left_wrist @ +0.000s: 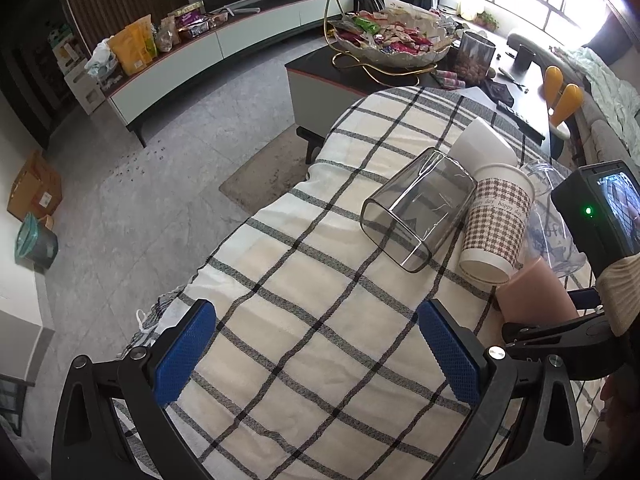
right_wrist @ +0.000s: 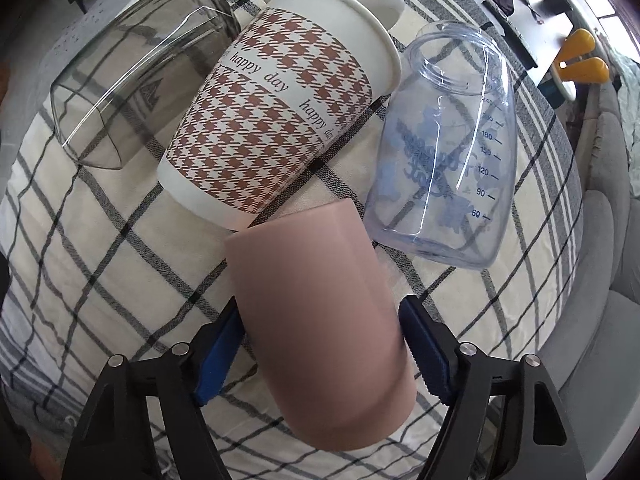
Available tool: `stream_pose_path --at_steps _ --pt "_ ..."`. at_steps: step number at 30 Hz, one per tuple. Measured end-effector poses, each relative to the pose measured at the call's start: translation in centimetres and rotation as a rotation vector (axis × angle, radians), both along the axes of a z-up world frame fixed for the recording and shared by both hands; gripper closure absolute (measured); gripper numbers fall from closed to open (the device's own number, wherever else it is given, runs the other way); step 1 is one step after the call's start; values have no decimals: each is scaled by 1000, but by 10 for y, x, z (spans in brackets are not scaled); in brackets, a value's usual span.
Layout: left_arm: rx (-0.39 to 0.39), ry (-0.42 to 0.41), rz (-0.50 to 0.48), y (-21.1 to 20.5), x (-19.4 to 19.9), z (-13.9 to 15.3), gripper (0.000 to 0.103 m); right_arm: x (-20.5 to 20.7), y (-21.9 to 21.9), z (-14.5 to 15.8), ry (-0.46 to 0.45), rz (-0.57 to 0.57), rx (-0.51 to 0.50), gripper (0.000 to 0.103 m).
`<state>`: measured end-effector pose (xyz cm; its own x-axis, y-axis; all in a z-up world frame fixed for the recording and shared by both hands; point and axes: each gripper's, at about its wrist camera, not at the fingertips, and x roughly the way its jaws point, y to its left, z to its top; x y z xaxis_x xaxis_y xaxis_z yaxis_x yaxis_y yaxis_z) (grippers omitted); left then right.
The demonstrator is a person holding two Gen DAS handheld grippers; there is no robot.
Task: Flip cup upside down
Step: 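Reach the right tool toward the pink cup lying on its side, then close the right gripper around the pink cup and lift it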
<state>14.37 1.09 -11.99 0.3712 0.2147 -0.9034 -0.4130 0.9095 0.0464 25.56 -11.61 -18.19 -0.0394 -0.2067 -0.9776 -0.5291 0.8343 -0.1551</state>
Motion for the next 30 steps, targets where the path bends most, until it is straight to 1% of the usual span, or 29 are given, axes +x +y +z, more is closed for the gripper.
stream_pose_path --at_steps 4,8,12,14,17,20,24,26,30 --pt "3 -10 -8 1 -2 3 0 -4 -10 3 -3 -31 24 28" --pt "4 -28 -31 4 -6 10 0 -16 -24 18 -18 -96 76 28" --pt "-1 -55 -90 9 -11 21 0 -30 -42 38 -34 -231 168 28" --pt "1 -69 -114 13 -13 27 0 -39 -53 48 -34 -330 238 28" --pt "7 -85 -145 22 -17 36 0 -55 -66 54 -15 -469 337 28" --pt "16 -97 -174 34 -24 45 0 -78 -72 53 34 -626 450 28" --pt "33 -106 -200 48 -32 54 0 -112 -70 35 128 -816 602 28" --pt "50 -108 -217 57 -37 58 0 -125 -59 28 159 -876 650 28" --pt "82 -109 -240 72 -46 62 0 -144 -37 15 174 -949 683 28"
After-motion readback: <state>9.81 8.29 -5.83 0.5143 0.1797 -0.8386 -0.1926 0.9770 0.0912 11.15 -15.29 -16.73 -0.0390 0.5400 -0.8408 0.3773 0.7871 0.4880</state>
